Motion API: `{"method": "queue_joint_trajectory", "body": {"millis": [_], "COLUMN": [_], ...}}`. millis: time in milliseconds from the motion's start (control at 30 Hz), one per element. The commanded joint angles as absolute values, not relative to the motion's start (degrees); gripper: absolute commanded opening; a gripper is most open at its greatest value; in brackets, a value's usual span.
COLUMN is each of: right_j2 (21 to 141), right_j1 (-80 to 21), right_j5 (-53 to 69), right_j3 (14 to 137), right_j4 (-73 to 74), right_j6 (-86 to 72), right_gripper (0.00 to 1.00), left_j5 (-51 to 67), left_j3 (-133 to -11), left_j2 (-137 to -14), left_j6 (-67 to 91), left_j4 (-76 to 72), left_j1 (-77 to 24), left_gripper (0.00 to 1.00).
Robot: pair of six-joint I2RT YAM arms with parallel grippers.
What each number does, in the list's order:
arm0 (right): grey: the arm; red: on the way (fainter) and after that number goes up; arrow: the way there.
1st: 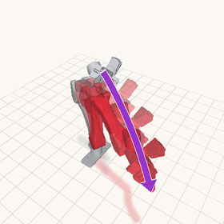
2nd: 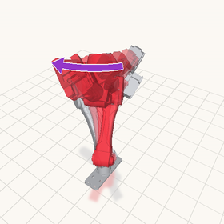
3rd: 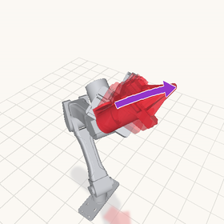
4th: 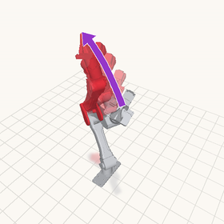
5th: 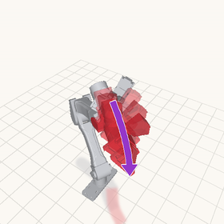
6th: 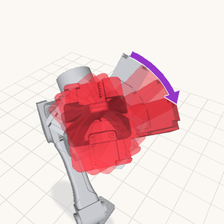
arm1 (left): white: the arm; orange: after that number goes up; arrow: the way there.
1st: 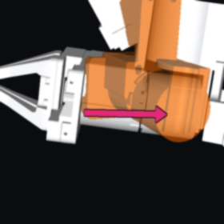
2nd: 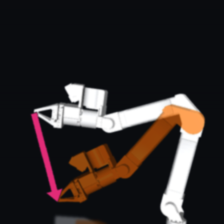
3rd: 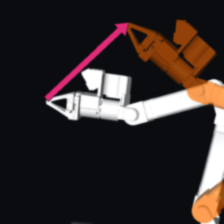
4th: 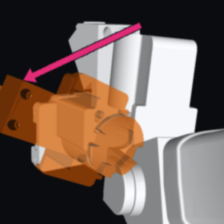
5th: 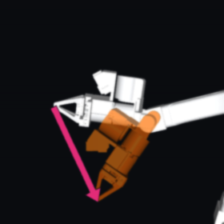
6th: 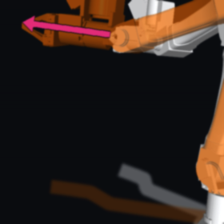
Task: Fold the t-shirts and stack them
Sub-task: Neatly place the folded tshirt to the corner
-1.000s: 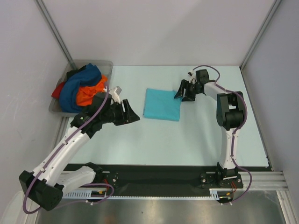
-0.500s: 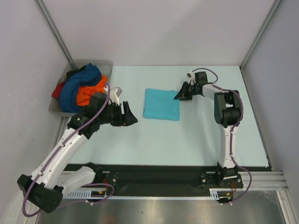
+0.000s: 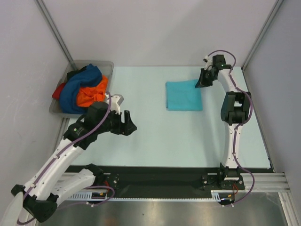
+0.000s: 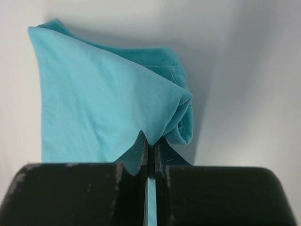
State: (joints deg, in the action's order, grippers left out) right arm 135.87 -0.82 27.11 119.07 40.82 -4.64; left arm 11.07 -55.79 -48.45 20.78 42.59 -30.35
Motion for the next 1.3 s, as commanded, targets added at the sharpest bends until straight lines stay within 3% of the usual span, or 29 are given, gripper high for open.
{"method": "queue_joint_trajectory", "body": {"millis": [0,200,433,800,1267], "right_j2": [141.31,146.25,146.16,151.96,157.59], "right_j1": [1.93,6.32,11.15,13.98,15.55], "right_j5": [17.95,7.75,0.01,-5.88,-4.57], "right_j3": [129.97,139.91,141.14,146.34,148.8], "right_j4": [52.19,51.78,39.39,24.27,12.13], "right_j6": [7.0,18.79,33.2,38.84,33.05], "right_gripper": [0.0,0.0,0.0,0.0,0.0], "left_j5": [7.48,5.37,1.67,6.41,10.36], "left_j3": [-55.11,-56.16,-61.52,-61.0,-65.39], "left_j2": [-50.97,-58.42,-66.87,-72.77,-78.22], "left_j6": [17.67,16.79,15.73,18.37,19.07], "left_j4": [43.94,45.08,47.29,46.58,46.58], "left_j1": [-32.95,-33.66,-34.81,-28.66,-24.79], "left_gripper": [0.78,0.77,0.76,0.72,0.68]}}
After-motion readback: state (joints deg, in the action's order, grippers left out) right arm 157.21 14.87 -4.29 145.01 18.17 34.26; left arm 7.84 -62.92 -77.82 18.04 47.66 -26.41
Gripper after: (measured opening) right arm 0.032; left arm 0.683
